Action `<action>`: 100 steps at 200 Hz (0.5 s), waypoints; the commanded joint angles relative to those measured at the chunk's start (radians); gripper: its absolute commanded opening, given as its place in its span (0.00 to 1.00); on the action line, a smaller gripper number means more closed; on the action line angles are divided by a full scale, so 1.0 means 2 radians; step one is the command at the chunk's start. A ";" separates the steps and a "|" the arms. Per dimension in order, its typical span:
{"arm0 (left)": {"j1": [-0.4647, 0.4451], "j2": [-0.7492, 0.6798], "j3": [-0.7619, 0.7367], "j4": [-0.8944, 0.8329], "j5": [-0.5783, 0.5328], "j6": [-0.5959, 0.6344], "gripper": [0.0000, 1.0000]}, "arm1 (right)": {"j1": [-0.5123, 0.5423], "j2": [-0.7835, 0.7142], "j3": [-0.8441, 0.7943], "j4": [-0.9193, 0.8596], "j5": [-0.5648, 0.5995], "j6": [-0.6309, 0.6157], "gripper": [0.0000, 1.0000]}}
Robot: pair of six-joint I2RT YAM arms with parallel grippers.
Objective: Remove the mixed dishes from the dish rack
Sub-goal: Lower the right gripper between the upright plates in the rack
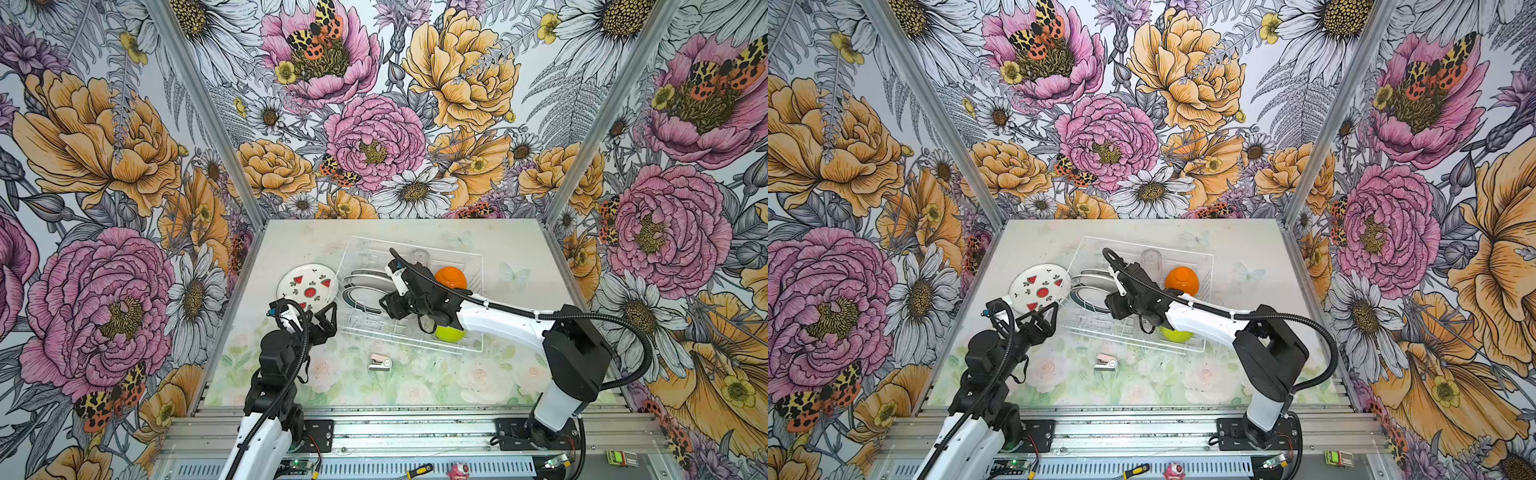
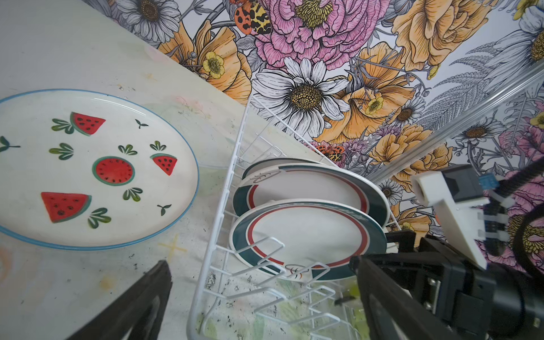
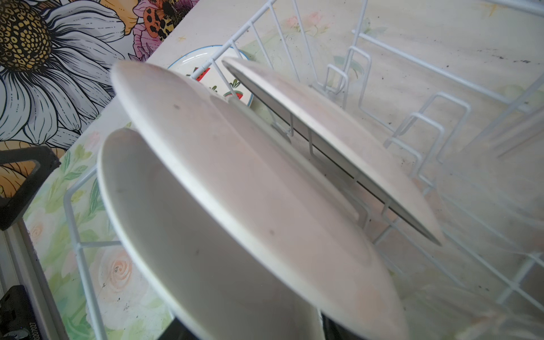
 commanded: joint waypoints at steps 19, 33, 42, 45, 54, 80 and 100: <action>-0.005 0.006 -0.009 0.013 -0.004 -0.005 0.98 | 0.001 0.006 0.020 0.000 -0.003 -0.020 0.49; -0.006 0.008 -0.009 0.014 -0.005 -0.006 0.99 | 0.002 0.007 0.022 -0.002 -0.005 -0.025 0.46; -0.007 0.009 -0.009 0.014 -0.006 -0.006 0.99 | 0.004 0.008 0.024 -0.003 -0.006 -0.028 0.42; -0.007 0.009 -0.009 0.015 -0.006 -0.006 0.99 | 0.004 0.009 0.024 -0.003 -0.005 -0.030 0.40; -0.009 0.011 -0.009 0.016 -0.007 -0.006 0.99 | 0.005 0.010 0.026 -0.004 -0.003 -0.032 0.37; -0.011 0.017 -0.009 0.019 -0.009 -0.006 0.99 | 0.006 0.013 0.030 -0.010 -0.001 -0.036 0.36; -0.013 0.021 -0.009 0.022 -0.010 -0.005 0.99 | 0.005 0.014 0.033 -0.011 0.001 -0.039 0.35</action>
